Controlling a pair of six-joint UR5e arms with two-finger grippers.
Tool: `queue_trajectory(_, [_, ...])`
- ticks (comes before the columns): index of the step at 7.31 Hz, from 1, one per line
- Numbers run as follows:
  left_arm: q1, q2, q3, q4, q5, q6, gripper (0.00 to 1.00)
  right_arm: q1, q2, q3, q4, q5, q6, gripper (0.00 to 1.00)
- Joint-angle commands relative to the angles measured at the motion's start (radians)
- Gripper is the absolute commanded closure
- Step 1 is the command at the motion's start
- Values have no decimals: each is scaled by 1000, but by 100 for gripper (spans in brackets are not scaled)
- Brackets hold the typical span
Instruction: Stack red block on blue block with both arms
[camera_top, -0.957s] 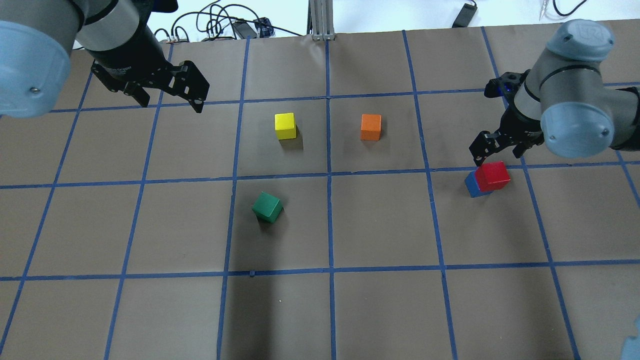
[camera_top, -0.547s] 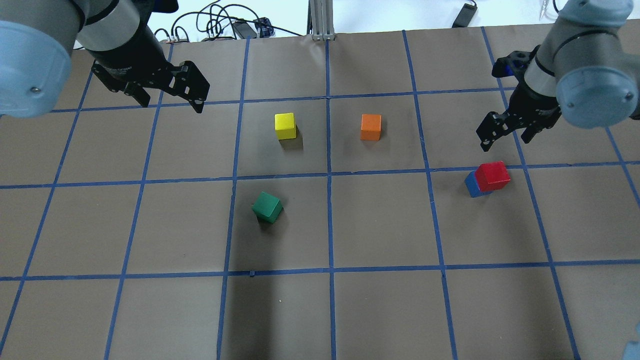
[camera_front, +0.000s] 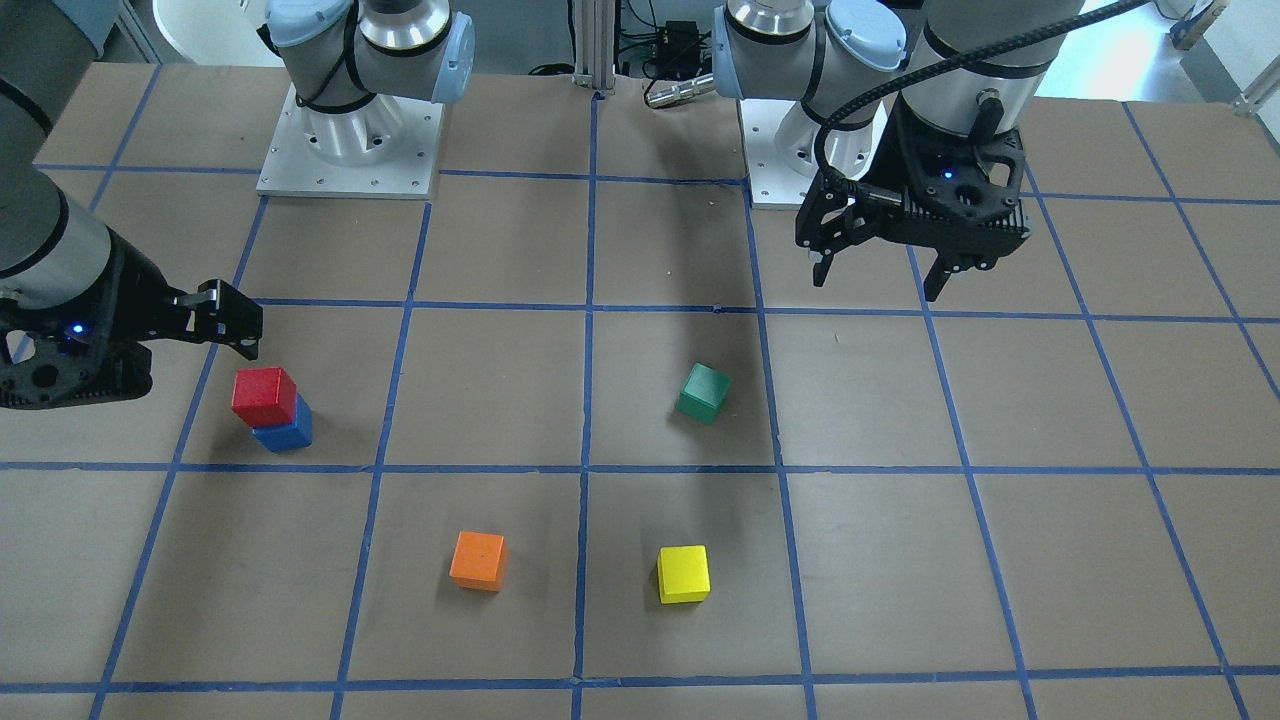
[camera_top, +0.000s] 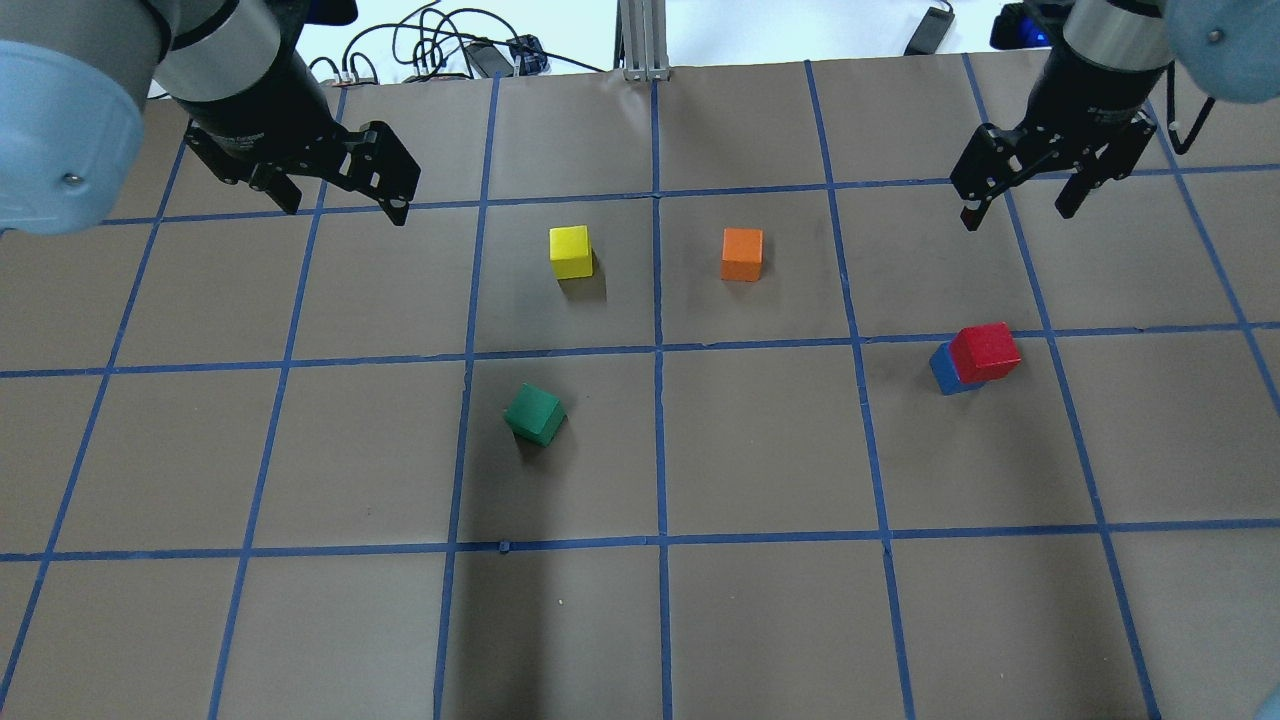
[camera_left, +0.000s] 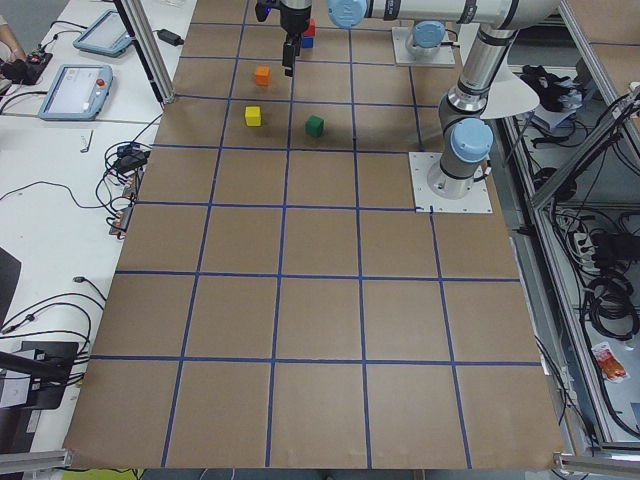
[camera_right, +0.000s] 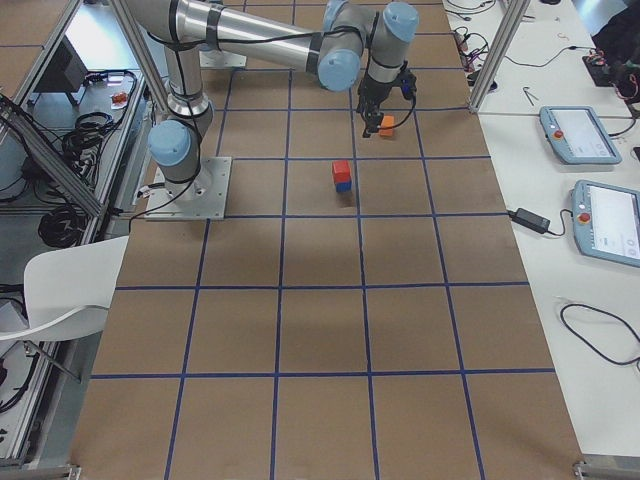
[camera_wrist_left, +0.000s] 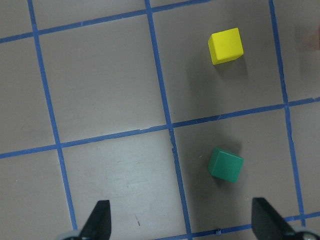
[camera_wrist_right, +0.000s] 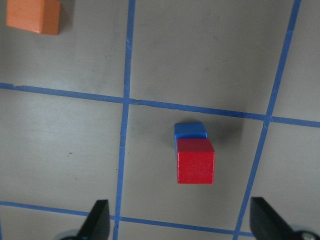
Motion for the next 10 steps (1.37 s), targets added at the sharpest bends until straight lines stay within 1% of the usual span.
queue_trajectory(1, [0,0,0,1,0,-1,0,44,-28,-23,17,-9,45,0])
queue_trajectory(2, [0,0,0,1,-1,-1,0,50,-37,-14,26,-17,94,0])
queue_trajectory(3, [0,0,2,1,-1,0,0,58,-60,-9,26,0,139,0])
queue_trajectory(5, [0,-2,0,1,-1,-1,0,127,-66,-7,22,0,144,0])
queue_trajectory(10, [-2,-2,-6,1,3,-4,0,139,-82,3,26,-1,142,0])
